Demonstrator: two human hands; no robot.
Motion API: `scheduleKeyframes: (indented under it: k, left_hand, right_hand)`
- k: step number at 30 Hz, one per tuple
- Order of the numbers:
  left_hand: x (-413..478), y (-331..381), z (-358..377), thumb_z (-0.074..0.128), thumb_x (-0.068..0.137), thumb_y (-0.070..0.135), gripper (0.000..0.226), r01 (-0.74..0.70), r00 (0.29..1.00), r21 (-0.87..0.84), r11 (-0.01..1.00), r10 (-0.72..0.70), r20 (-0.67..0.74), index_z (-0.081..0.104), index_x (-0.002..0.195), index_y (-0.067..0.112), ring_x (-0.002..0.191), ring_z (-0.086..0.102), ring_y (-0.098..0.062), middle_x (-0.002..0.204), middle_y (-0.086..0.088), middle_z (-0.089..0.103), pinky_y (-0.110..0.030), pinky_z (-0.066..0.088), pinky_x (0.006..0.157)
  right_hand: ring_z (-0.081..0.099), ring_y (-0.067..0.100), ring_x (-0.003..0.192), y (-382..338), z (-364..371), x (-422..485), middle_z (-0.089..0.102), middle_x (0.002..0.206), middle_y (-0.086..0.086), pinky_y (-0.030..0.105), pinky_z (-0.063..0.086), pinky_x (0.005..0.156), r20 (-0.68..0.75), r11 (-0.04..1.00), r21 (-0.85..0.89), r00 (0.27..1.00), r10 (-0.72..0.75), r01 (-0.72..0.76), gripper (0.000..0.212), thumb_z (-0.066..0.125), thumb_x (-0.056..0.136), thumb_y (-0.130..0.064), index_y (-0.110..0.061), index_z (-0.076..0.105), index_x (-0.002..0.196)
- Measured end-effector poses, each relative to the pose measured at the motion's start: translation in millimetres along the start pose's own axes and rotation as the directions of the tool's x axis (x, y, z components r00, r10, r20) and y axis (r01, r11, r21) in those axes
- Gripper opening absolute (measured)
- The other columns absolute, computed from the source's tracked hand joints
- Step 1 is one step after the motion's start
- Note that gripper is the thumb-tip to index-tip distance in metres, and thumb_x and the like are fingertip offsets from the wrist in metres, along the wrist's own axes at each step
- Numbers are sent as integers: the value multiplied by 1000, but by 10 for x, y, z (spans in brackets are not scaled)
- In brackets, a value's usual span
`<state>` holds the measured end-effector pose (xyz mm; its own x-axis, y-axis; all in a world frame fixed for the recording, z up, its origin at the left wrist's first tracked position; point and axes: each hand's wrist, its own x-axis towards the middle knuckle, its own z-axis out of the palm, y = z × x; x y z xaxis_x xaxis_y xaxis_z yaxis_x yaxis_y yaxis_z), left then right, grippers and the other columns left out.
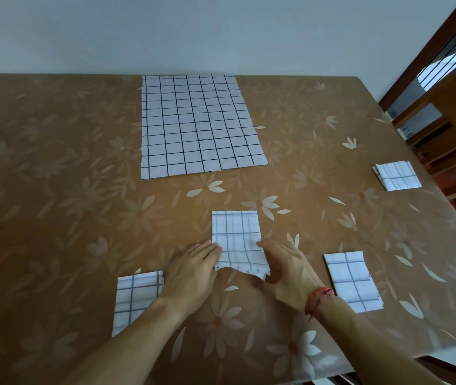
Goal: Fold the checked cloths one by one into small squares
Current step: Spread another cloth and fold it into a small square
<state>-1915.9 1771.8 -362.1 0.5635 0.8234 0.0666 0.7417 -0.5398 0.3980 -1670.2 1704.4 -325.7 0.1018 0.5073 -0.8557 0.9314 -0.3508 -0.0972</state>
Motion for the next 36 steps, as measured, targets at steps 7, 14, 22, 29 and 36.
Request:
scheduleKeyframes:
  k: [7,14,22,29,36]
  left_hand:
    - [20,33,-67,61,89,13,32,45,998,-127,991,-51,-39,65,120,8,121,57,-22,120,-4,67,-28,34,102]
    - [156,62,-112,47,91,30,33,162,984,-167,973,-172,-52,69,109,15,101,59,-15,97,5,68,-34,50,81]
    - [347,-37,-39,51,92,35,25,298,950,-196,934,-310,-33,57,115,28,93,55,-17,91,9,63,-40,50,78]
    - [479,-71,-28,62,90,23,26,293,949,-125,948,-304,-88,60,116,24,86,47,-12,80,15,52,-31,34,86]
    - [479,-111,39,63,88,24,40,235,969,41,971,-230,-93,53,126,17,97,52,-22,105,1,62,-37,41,85]
  right_hand:
    - [57,20,103,-180,-28,221,66,113,1,30,49,86,-694,870,-73,601,-395,488,59,74,69,-21,-23,60,125]
    - [58,22,90,-271,-163,301,70,97,-3,32,51,74,-784,873,74,569,-248,482,31,68,82,-27,-24,64,112]
    - [60,18,82,-363,-264,454,66,79,-8,33,47,71,-794,872,219,600,-101,437,27,62,84,-29,-18,58,108]
    - [53,13,78,-423,-260,548,51,71,-14,30,47,72,-795,859,234,599,-102,456,51,62,85,-32,-33,44,133]
    - [54,17,88,-429,-213,631,57,105,-3,34,50,79,-839,877,156,529,-125,454,44,59,87,-31,-24,51,129]
